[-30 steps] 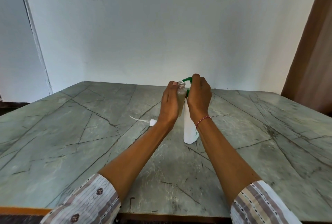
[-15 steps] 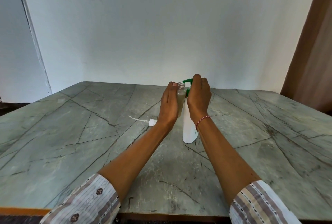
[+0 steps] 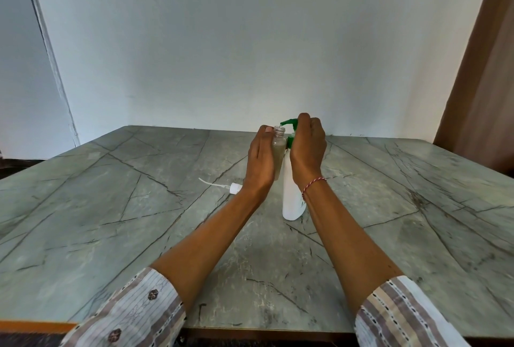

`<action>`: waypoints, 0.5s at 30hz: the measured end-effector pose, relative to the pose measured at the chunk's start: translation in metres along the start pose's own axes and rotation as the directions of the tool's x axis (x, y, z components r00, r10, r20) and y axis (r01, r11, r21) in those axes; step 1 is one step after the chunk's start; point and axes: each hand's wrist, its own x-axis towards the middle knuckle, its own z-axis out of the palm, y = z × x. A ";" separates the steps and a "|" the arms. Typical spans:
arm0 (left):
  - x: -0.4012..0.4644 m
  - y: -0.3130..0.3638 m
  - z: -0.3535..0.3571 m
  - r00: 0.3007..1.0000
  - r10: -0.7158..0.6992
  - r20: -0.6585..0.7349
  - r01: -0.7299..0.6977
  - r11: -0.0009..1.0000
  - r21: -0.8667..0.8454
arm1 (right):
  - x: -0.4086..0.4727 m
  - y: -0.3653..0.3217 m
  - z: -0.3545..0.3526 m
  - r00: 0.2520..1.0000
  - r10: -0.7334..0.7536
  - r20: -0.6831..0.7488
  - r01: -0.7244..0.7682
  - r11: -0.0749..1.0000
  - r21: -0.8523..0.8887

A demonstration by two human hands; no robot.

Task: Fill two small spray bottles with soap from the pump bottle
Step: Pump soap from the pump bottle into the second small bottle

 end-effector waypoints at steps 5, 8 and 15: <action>-0.001 0.003 -0.001 0.999 0.025 0.023 -0.025 0.999 0.028 | -0.001 -0.002 -0.001 1.000 0.005 -0.007 -0.005 1.000 0.030; -0.002 0.002 -0.001 1.000 0.020 0.022 -0.021 1.000 0.019 | -0.002 -0.002 -0.002 1.000 0.011 -0.010 -0.010 1.000 0.022; 0.001 -0.002 0.000 1.000 -0.002 -0.001 0.002 1.000 0.027 | 0.001 -0.003 -0.001 1.000 -0.011 0.021 0.012 0.998 -0.062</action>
